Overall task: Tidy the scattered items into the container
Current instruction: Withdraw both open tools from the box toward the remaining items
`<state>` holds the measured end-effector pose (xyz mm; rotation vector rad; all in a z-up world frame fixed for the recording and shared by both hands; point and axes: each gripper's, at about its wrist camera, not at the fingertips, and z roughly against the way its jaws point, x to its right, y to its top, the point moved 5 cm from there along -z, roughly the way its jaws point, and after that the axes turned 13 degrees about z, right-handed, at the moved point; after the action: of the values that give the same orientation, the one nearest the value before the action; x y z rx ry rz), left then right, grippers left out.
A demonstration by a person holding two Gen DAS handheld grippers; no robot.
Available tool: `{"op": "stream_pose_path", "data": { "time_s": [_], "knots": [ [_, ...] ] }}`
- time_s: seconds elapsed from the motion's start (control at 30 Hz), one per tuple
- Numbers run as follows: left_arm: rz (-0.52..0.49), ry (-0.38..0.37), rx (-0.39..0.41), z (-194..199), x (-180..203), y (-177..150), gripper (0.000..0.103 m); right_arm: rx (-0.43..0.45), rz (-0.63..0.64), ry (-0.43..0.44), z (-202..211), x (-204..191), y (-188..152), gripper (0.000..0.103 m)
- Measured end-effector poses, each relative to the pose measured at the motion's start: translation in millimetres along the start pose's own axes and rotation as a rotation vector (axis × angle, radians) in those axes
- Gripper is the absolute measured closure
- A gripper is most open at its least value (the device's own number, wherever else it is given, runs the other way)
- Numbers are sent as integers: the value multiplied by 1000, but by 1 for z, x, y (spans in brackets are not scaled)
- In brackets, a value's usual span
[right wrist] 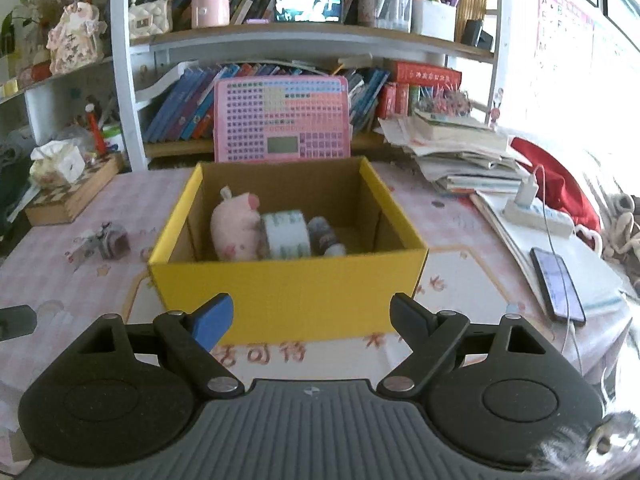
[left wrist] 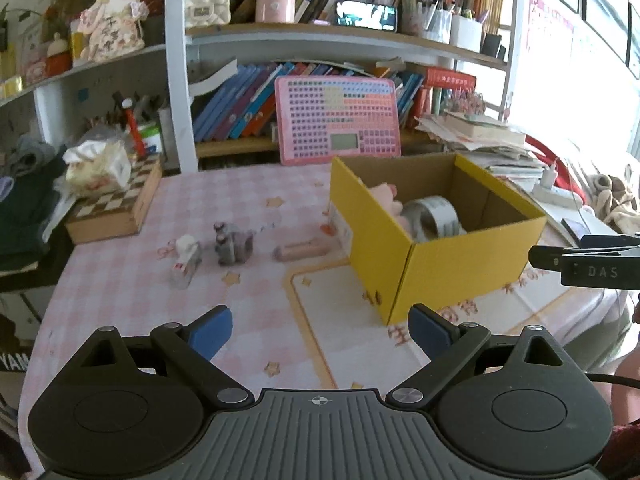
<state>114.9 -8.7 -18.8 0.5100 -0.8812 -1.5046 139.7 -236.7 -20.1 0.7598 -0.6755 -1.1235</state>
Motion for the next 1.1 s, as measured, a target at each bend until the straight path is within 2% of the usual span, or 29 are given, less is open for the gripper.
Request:
{"op": "stream_pose_path", "data": {
  "time_s": [0.37,0.67,1.1],
  "knots": [
    [28,38,-20,21,-34,-20,6,-67,8,37,13,-38,-21,18],
    [120,153,-32,26,-78,-30,6,-72,89,101,20,-77,-20,18],
    [117,159,-14,40,-94,-32,6,-45,218,225,12,-130,0,18]
  ]
}}
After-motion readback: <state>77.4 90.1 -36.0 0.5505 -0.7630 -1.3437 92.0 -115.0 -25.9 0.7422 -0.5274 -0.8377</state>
